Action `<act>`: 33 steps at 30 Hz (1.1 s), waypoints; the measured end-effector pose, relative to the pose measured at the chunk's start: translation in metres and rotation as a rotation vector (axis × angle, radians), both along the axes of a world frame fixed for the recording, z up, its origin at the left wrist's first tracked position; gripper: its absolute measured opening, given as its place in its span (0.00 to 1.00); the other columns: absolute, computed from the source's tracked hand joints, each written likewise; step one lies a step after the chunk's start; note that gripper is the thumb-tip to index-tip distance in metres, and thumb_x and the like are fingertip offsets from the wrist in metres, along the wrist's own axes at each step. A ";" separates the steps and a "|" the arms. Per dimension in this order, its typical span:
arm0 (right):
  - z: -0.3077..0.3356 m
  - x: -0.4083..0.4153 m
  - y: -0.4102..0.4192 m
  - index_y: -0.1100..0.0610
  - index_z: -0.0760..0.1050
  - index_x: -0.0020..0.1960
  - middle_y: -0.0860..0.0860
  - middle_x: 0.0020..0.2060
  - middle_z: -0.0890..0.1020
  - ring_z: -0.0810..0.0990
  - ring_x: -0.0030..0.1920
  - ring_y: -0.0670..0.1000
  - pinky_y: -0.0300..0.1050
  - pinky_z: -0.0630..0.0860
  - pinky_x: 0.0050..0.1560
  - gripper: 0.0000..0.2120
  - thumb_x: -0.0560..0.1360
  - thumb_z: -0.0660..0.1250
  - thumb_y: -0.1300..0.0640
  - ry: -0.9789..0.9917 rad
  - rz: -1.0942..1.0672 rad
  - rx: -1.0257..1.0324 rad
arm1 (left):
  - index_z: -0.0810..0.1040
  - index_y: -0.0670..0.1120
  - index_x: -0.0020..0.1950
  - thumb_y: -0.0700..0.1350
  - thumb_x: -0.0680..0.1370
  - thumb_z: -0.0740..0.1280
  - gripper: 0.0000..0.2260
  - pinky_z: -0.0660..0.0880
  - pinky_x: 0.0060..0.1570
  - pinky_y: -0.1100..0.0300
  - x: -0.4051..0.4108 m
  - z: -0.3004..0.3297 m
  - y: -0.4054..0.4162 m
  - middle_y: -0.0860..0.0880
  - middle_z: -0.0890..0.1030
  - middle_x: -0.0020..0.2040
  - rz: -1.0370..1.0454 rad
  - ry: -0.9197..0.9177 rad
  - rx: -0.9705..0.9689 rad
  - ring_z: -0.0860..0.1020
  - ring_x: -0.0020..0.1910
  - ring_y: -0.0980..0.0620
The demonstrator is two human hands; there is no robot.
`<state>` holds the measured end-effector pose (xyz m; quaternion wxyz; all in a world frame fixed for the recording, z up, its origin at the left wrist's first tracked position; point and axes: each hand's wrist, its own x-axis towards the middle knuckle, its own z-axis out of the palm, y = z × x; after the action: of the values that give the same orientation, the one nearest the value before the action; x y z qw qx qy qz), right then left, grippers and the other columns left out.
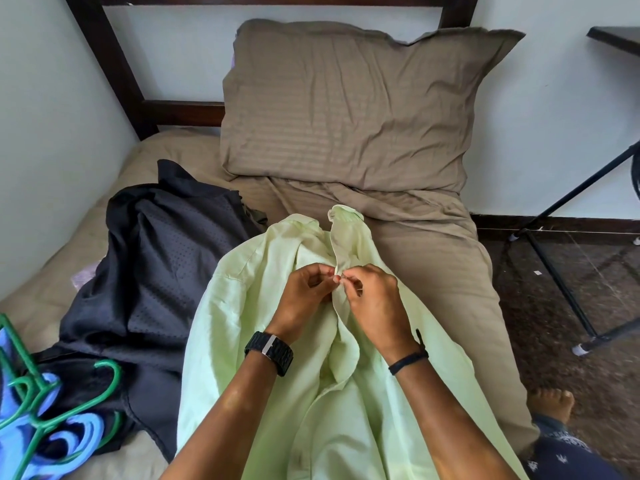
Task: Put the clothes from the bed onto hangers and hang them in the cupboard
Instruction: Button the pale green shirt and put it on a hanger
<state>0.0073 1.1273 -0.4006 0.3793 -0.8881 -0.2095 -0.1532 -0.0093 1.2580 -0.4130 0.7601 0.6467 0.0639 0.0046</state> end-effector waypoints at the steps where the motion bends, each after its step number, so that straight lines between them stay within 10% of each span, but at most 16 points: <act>1: 0.001 0.003 0.000 0.60 0.81 0.44 0.54 0.37 0.82 0.79 0.36 0.53 0.48 0.77 0.40 0.03 0.73 0.69 0.64 0.008 -0.013 0.020 | 0.78 0.38 0.46 0.36 0.77 0.67 0.01 0.76 0.44 0.59 0.002 0.001 0.000 0.41 0.81 0.43 0.014 -0.013 0.007 0.79 0.41 0.49; 7: 0.013 0.024 0.002 0.61 0.81 0.42 0.50 0.36 0.83 0.80 0.35 0.49 0.34 0.73 0.38 0.06 0.75 0.66 0.62 0.170 -0.051 0.187 | 0.78 0.45 0.44 0.33 0.75 0.68 0.07 0.76 0.48 0.62 0.035 0.009 -0.001 0.47 0.81 0.41 0.065 -0.134 0.239 0.79 0.43 0.52; 12: -0.002 0.031 0.001 0.59 0.74 0.63 0.55 0.47 0.82 0.80 0.50 0.56 0.48 0.75 0.55 0.15 0.77 0.65 0.58 0.483 -0.043 0.023 | 0.75 0.45 0.51 0.32 0.74 0.68 0.11 0.74 0.46 0.70 0.049 -0.012 0.015 0.50 0.78 0.44 0.040 -0.059 0.523 0.78 0.46 0.51; 20: -0.023 -0.020 0.010 0.56 0.71 0.47 0.48 0.35 0.76 0.76 0.39 0.47 0.37 0.69 0.37 0.18 0.70 0.73 0.44 0.560 -0.083 0.133 | 0.73 0.46 0.54 0.25 0.75 0.57 0.18 0.78 0.51 0.58 0.028 -0.014 0.018 0.44 0.79 0.53 0.029 0.036 0.344 0.79 0.52 0.49; 26: -0.029 -0.023 0.012 0.58 0.72 0.53 0.51 0.49 0.74 0.74 0.50 0.52 0.43 0.71 0.47 0.14 0.72 0.70 0.53 0.510 -0.116 -0.046 | 0.72 0.38 0.53 0.26 0.77 0.57 0.11 0.80 0.35 0.60 -0.008 -0.008 0.015 0.39 0.79 0.44 0.114 0.244 0.085 0.81 0.38 0.47; 33: -0.028 -0.016 -0.009 0.56 0.56 0.29 0.51 0.24 0.60 0.57 0.28 0.49 0.44 0.56 0.31 0.17 0.71 0.62 0.63 0.569 -0.214 0.197 | 0.80 0.48 0.46 0.38 0.77 0.67 0.06 0.80 0.38 0.59 -0.023 -0.025 0.006 0.51 0.81 0.39 0.056 0.172 0.579 0.80 0.33 0.54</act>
<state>-0.0090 1.1184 -0.4283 0.4888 -0.8712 0.0154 0.0430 -0.0325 1.2636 -0.4384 0.5356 0.8324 0.1421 -0.0112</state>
